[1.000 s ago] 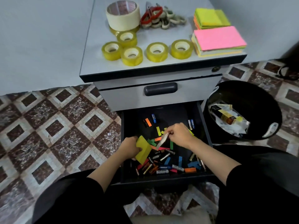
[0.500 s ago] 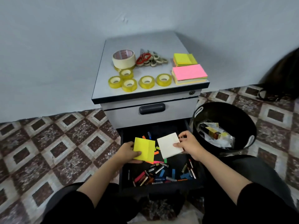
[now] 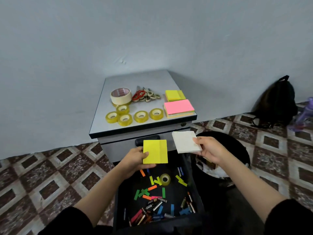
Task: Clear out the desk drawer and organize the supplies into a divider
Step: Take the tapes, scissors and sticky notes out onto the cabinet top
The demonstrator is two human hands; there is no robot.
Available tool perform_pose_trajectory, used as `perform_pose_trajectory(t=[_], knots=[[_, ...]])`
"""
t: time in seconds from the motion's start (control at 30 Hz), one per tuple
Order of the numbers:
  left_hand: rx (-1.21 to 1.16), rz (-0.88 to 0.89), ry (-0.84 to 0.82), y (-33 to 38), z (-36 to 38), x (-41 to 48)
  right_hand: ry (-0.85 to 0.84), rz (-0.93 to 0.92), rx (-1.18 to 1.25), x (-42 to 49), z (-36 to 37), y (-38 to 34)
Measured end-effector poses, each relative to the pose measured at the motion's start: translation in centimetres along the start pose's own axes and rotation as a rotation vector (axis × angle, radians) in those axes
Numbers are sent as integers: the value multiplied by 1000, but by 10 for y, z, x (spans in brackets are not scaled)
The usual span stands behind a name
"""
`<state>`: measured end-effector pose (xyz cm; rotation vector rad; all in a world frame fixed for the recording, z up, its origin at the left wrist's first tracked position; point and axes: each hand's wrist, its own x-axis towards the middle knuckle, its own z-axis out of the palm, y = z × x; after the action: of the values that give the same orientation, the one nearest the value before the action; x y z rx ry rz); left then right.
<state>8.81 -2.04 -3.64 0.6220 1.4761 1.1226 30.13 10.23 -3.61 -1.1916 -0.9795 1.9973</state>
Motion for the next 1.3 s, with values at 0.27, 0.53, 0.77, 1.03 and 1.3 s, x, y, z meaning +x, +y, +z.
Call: perform_pose_trajectory(t=[0.27,0.53,0.77,1.03,1.3], knots=[[91,235,168,58,9,8,73,-54,153,9,-12,-46],[-10,263,160,127,39,50,121,-74,209,27,-25,-56],[-7,259,191,170,65,124,187,-60,118,58,-60,-57],[114,195,232,178,72,183,229,-45,41,67,-82,-65],[224,244,266,165,68,194,262,-31,73,75,-80,-66]])
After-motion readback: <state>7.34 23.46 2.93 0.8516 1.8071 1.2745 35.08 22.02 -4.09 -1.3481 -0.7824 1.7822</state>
